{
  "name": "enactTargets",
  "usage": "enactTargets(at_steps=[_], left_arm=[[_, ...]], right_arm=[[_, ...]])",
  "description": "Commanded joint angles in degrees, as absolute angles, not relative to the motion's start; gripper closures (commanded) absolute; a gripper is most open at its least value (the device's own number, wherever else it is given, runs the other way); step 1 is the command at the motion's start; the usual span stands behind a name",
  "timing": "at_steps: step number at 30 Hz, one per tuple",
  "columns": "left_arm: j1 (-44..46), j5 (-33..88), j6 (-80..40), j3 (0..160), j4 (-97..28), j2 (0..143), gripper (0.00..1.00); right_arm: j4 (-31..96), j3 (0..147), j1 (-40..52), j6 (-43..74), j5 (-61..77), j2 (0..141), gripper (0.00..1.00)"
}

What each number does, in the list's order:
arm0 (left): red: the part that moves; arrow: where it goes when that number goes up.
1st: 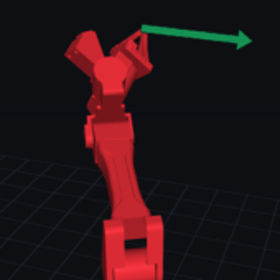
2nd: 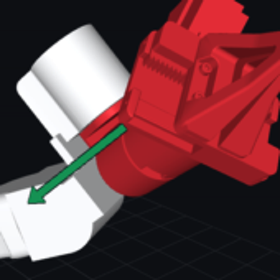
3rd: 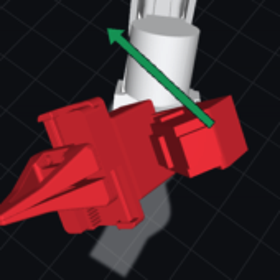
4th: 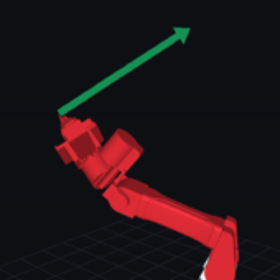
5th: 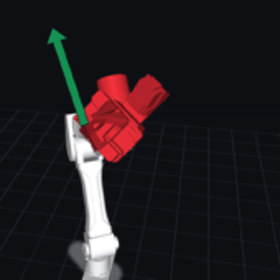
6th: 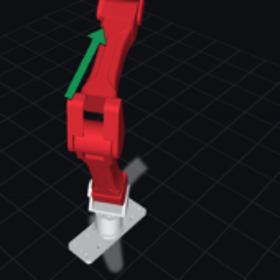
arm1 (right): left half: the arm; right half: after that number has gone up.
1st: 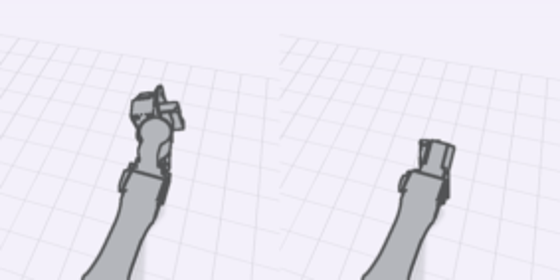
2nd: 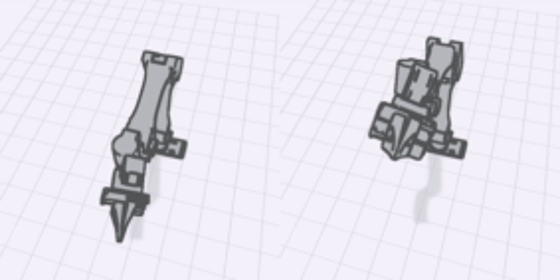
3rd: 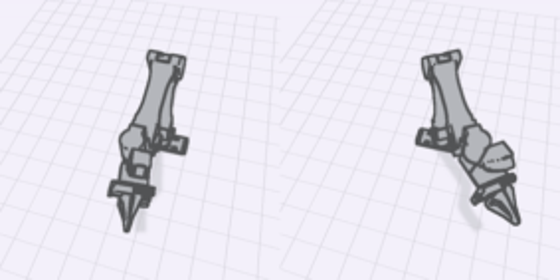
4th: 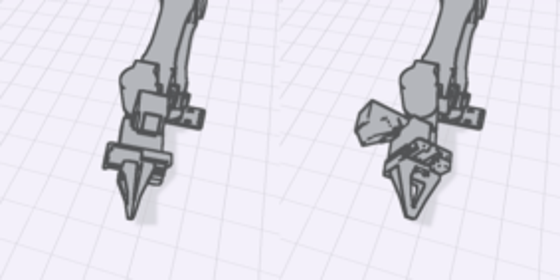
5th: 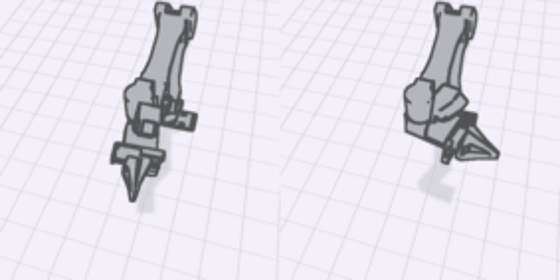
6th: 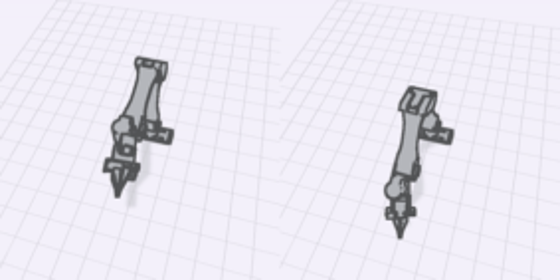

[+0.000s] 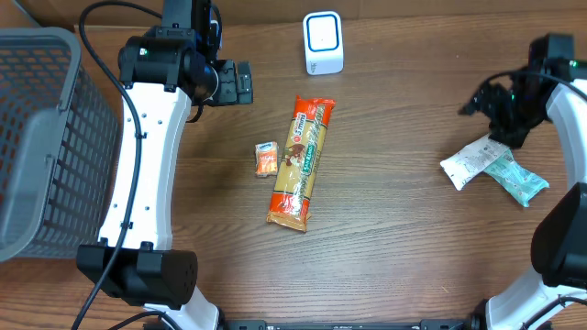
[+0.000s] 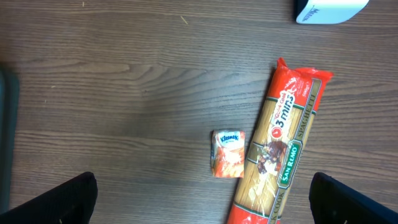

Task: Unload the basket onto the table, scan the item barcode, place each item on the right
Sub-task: 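Reach the right gripper to the orange spaghetti pack and grasp it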

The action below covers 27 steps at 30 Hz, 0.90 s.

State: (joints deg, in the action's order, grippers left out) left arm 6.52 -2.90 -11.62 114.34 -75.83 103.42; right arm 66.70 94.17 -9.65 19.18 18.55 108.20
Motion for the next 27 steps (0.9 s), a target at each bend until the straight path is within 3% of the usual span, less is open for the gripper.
enactTargets(at_steps=[1, 7, 13, 17, 27], left_arm=[[6.4, -3.4, -12.0, 114.2, -75.9, 103.9, 0.0], [6.4, -3.4, -12.0, 114.2, -75.9, 103.9, 0.0], [6.4, -3.4, -12.0, 114.2, -75.9, 103.9, 0.0], [6.4, -3.4, -12.0, 114.2, -75.9, 103.9, 0.0], [6.4, -3.4, -12.0, 114.2, -75.9, 103.9, 0.0]], right_arm=[[65.9, 96.4, -5.5, 14.7, 30.4, 107.0, 0.11], [57.9, 92.1, 5.4, 16.9, 32.4, 107.7, 0.11], [43.1, 84.5, 16.7, 28.9, 31.4, 110.5, 0.13], [34.3, 80.8, 21.8, 33.9, 31.4, 114.6, 0.25], [28.7, 80.7, 25.8, 36.1, 31.7, 122.5, 0.48]])
